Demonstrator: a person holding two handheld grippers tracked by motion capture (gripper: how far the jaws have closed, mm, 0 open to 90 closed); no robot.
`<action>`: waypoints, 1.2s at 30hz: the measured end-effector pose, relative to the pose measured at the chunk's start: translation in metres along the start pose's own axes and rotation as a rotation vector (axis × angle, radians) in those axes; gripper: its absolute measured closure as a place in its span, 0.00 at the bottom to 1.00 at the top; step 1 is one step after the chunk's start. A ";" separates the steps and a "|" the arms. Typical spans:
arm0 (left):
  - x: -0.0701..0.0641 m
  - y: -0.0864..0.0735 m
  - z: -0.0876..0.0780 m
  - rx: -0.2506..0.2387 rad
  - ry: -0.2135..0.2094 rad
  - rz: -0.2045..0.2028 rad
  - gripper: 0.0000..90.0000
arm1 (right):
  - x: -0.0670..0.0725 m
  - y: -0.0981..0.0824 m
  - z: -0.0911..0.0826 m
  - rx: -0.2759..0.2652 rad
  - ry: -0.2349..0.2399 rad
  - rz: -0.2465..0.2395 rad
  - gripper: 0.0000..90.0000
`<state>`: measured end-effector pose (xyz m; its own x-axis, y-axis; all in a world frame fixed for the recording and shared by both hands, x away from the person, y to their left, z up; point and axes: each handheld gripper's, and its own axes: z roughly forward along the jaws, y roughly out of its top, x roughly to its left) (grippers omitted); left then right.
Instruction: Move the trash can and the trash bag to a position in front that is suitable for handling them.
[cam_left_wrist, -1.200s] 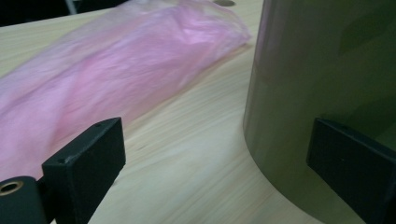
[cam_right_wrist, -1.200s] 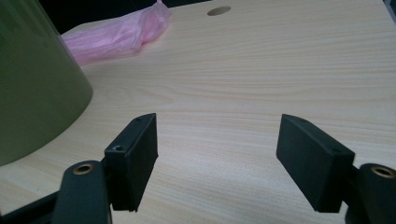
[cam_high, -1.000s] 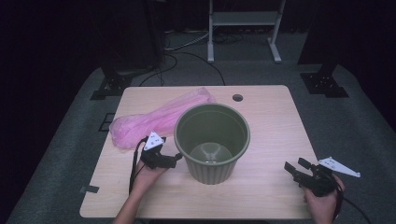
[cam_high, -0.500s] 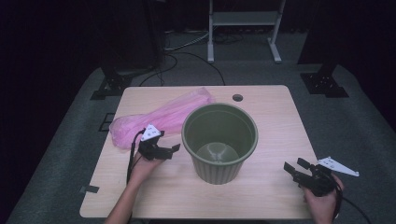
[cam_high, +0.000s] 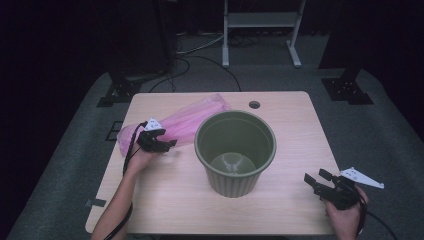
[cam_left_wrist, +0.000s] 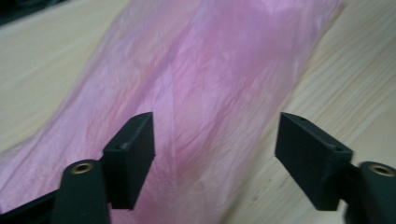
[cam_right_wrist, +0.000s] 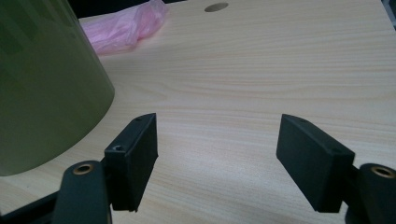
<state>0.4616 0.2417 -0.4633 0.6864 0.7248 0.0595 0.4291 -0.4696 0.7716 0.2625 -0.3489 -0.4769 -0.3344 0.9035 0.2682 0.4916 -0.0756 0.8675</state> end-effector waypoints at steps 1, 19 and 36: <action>0.003 -0.001 0.003 0.012 -0.012 -0.021 0.32 | 0.000 0.000 0.000 0.002 -0.002 -0.001 0.32; -0.003 -0.025 -0.022 0.087 -0.012 -0.041 0.98 | -0.001 -0.003 -0.002 -0.004 0.011 0.031 0.32; -0.055 -0.078 -0.108 0.155 -0.140 0.049 0.79 | 0.004 -0.001 0.003 0.002 0.034 0.026 0.32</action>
<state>0.3265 0.2930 -0.4587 0.7787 0.6274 -0.0022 0.4708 -0.5821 0.6630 0.2627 -0.3437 -0.4774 -0.3489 0.8863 0.3046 0.5023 -0.0975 0.8592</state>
